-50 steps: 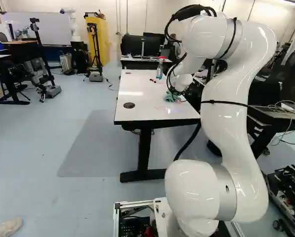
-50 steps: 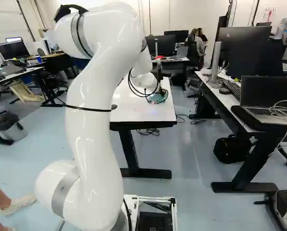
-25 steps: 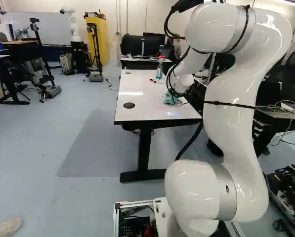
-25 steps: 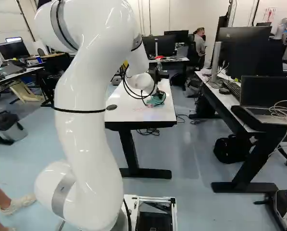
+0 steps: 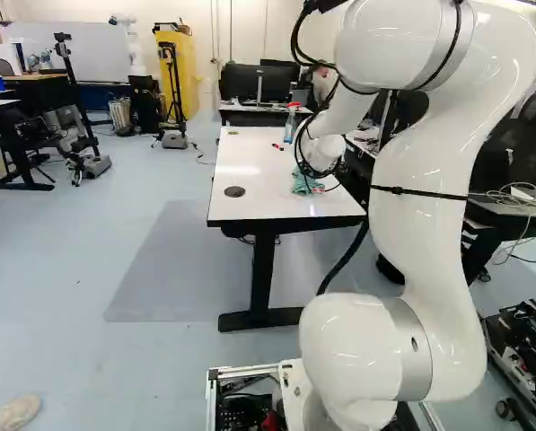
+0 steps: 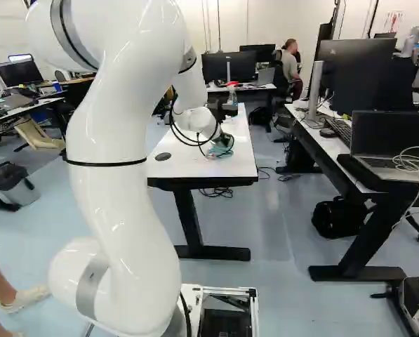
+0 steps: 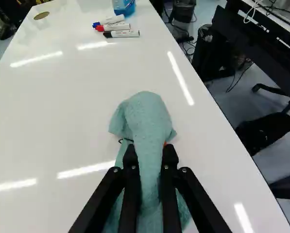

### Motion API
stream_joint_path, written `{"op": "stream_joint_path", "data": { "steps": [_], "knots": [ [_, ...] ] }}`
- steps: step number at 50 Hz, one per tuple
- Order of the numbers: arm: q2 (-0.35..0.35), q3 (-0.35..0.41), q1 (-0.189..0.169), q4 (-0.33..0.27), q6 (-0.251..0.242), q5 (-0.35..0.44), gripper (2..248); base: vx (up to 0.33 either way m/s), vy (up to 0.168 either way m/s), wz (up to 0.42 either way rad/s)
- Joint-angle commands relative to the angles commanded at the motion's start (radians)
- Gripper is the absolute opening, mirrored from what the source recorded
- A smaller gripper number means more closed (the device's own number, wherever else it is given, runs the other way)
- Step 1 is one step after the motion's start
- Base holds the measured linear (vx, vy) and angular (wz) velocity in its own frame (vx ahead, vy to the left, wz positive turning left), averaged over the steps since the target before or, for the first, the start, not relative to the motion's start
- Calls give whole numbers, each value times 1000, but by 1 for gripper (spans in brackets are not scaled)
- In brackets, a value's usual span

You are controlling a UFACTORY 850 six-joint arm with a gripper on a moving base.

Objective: Clean the table with the green towel

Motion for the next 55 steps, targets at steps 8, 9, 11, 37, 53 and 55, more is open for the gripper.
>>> {"op": "stream_joint_path", "data": {
  "steps": [8,9,11,37,53,55],
  "knots": [
    [2,2,6,0,0,0,47,0,0,0],
    [2,2,6,0,0,0,47,0,0,0],
    [2,2,6,0,0,0,47,0,0,0],
    [97,79,-9,0,0,-8,47,0,0,0],
    [192,150,-45,0,0,-78,47,0,0,0],
    [206,161,-48,0,0,-90,47,0,0,0]
  ]
}}
